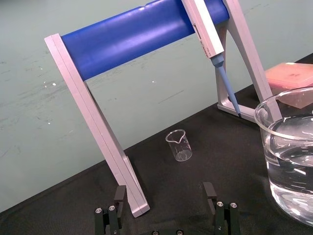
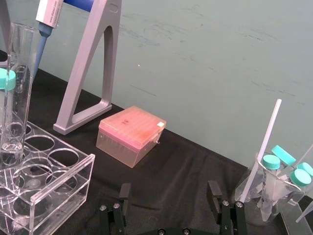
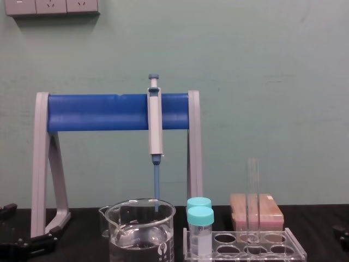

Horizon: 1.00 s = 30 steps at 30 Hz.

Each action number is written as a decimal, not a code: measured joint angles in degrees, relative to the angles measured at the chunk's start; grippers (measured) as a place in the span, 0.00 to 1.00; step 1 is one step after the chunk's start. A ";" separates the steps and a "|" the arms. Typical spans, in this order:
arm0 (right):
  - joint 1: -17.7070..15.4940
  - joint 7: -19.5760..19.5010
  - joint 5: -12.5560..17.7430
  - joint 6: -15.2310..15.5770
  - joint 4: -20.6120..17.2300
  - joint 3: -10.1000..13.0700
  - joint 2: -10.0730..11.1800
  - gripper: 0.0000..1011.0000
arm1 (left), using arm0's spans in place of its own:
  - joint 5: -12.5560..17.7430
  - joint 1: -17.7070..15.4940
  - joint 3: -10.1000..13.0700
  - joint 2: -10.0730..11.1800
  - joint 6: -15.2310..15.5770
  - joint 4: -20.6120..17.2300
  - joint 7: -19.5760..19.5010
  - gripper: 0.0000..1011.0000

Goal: Hold the test tube with one hand and immerse one end into the beaker, then return it to the test tube rack.

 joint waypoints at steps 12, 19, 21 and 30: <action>-0.88 6.67 9.66 1.20 -0.86 5.30 -1.51 0.99 | 0.00 0.00 0.00 0.00 0.00 0.00 0.00 0.99; -1.39 14.18 19.57 4.01 -3.76 9.57 -2.82 0.99 | 0.00 0.00 0.00 0.00 0.00 0.00 0.00 0.99; -1.40 15.62 20.65 4.74 -4.28 9.81 -2.91 0.99 | 0.00 0.00 0.00 0.00 0.00 0.00 0.00 0.99; -1.21 22.32 22.11 8.20 -6.18 8.74 -2.78 0.99 | 0.00 0.00 0.00 0.00 0.00 0.00 0.00 0.99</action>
